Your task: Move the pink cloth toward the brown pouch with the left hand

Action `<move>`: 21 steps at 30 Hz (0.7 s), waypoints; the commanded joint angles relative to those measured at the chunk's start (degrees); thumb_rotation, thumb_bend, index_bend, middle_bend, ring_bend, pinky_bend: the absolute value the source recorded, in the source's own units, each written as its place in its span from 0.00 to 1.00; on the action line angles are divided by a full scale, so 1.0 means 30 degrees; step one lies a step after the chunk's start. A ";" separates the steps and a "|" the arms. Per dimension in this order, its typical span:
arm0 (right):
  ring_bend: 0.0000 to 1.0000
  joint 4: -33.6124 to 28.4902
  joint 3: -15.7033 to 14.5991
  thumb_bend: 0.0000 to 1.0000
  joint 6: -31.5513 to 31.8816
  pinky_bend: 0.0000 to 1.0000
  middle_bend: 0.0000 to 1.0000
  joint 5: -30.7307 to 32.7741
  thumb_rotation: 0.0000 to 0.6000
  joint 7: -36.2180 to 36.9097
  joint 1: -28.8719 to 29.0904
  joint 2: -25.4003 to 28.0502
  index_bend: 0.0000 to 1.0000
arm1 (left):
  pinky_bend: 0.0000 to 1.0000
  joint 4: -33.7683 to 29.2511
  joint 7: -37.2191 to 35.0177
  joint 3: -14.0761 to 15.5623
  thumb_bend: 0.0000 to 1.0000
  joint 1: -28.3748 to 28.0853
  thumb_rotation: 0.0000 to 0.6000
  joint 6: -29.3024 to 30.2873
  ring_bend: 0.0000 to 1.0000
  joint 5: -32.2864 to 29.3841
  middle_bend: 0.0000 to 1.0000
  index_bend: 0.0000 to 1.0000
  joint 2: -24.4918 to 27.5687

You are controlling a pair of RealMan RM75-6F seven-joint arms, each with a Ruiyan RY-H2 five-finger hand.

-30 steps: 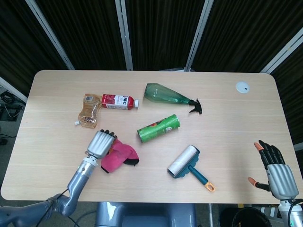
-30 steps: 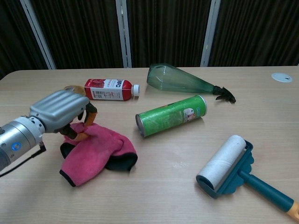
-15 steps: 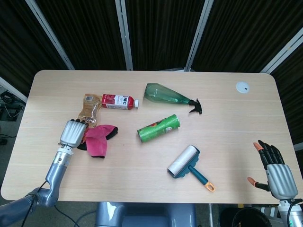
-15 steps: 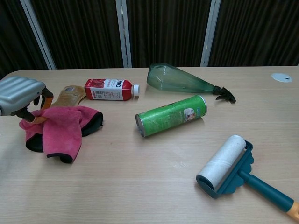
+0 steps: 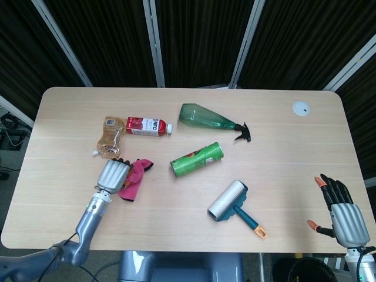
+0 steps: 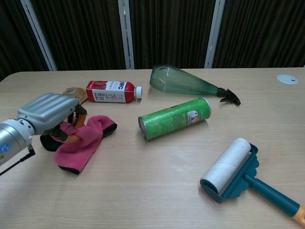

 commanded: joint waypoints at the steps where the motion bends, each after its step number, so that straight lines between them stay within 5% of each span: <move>1: 0.00 0.0016 0.0005 0.00 0.0008 0.01 0.00 0.0023 1.00 0.0037 -0.0013 0.0007 0.00 | 0.53 -0.0547 0.0255 0.0197 0.52 -0.0185 1.00 0.0126 0.44 0.0192 0.51 0.76 -0.0658; 11: 0.00 0.0057 0.0034 0.00 0.0033 0.01 0.00 0.0082 1.00 0.0057 -0.0040 0.0027 0.00 | 0.54 -0.2138 0.0489 0.1042 0.52 -0.0237 1.00 -0.0077 0.44 0.0462 0.51 0.77 -0.1835; 21: 0.00 0.0026 0.0016 0.00 0.0019 0.01 0.00 0.0073 1.00 0.0079 -0.0053 0.0066 0.00 | 0.54 -0.1544 0.0798 0.1647 0.51 -0.0107 1.00 -0.0037 0.44 0.0886 0.51 0.77 -0.1913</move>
